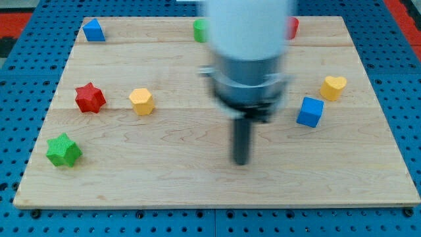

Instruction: Move the blue cube to the right of the green star

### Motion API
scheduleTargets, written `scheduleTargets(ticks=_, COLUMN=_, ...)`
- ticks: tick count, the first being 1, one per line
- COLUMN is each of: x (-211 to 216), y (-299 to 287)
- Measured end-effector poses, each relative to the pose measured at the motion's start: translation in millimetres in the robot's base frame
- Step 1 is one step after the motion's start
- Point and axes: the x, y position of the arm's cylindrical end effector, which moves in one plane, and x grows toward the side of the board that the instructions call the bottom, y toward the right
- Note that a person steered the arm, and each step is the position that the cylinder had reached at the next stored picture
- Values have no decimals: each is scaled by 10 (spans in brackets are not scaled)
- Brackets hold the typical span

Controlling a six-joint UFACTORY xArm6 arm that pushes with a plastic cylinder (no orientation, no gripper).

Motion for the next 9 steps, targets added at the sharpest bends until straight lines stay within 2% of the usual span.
scheduleTargets(ticks=1, x=-227, y=974)
scheduleTargets(ticks=2, x=-541, y=1110)
scheduleTargets(ticks=3, x=-823, y=937)
scheduleTargets(ticks=4, x=-694, y=106)
scheduleTargets(ticks=5, x=-688, y=-277)
scheduleTargets(ticks=6, x=-1279, y=-64)
scheduleTargets(ticks=7, x=-737, y=-503)
scheduleTargets(ticks=8, x=182, y=-772)
scheduleTargets(ticks=9, x=224, y=-881)
